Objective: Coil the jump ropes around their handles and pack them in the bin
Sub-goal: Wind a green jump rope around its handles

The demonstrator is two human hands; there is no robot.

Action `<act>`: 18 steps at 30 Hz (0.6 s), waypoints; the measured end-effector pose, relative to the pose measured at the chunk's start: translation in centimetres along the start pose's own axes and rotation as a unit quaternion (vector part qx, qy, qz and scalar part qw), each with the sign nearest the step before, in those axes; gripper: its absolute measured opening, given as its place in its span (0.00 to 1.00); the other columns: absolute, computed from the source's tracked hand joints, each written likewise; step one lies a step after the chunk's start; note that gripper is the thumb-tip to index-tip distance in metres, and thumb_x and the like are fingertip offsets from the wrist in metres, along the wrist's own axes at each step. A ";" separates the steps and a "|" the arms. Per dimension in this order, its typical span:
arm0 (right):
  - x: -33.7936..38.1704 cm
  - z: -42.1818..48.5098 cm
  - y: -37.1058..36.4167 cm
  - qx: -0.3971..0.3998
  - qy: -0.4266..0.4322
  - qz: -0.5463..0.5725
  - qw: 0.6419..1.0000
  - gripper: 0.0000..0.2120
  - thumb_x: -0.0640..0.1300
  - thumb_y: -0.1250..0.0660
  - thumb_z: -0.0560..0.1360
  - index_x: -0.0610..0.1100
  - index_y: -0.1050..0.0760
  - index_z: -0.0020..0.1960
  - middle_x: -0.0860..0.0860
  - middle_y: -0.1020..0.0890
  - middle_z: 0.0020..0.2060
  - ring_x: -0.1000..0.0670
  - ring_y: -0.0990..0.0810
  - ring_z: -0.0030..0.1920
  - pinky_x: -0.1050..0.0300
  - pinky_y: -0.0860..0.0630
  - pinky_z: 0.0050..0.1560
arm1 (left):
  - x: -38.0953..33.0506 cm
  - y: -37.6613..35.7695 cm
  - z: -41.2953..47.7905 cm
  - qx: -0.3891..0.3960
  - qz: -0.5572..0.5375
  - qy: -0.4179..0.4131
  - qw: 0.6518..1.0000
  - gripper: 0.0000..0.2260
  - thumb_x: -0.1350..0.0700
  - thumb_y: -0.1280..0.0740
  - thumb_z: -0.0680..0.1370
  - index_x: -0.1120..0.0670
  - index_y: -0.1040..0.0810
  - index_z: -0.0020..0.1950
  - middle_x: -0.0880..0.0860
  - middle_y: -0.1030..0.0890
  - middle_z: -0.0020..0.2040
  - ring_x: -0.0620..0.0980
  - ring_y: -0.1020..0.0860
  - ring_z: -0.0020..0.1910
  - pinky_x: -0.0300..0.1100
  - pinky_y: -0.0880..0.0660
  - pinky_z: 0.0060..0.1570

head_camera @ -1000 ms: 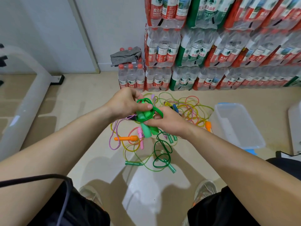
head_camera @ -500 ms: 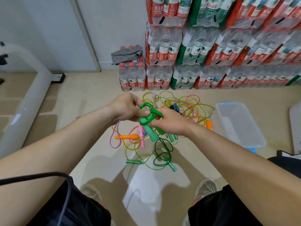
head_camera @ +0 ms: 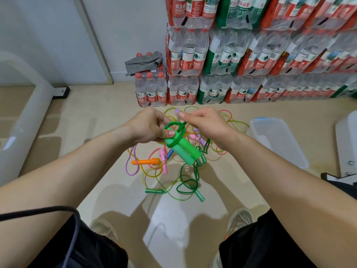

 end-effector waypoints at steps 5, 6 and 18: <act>-0.8 0.4 1.4 -0.042 -0.066 0.158 0.984 0.23 0.51 0.24 0.74 0.50 0.35 0.29 0.55 0.41 0.25 0.53 0.42 0.25 0.63 0.42 0.23 | -1.4 -0.7 -0.8 0.014 -0.067 -0.052 0.996 0.07 0.58 0.24 0.68 0.57 0.18 0.43 0.59 0.18 0.38 0.57 0.19 0.41 0.53 0.20 0.50; -0.9 0.5 1.5 -0.053 -0.063 0.147 0.986 0.23 0.50 0.25 0.75 0.50 0.36 0.29 0.56 0.39 0.24 0.54 0.40 0.24 0.65 0.40 0.22 | -1.3 -0.6 -0.9 0.010 -0.082 -0.051 0.995 0.08 0.58 0.24 0.66 0.57 0.18 0.43 0.58 0.18 0.38 0.59 0.18 0.41 0.55 0.20 0.52; 1.0 -0.1 2.1 0.040 0.101 -0.105 0.988 0.13 0.50 0.30 0.79 0.45 0.19 0.38 0.55 0.24 0.28 0.57 0.29 0.29 0.62 0.33 0.34 | -0.4 0.0 -1.7 0.046 -0.154 -0.050 0.986 0.05 0.64 0.28 0.71 0.61 0.20 0.45 0.61 0.18 0.42 0.51 0.16 0.37 0.45 0.16 0.44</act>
Point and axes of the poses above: each hand's wrist, its own z-axis towards the middle knuckle, its own y-axis out of the back of the hand, x = y × z, the point moved 2 cm from there along z, towards the middle knuckle
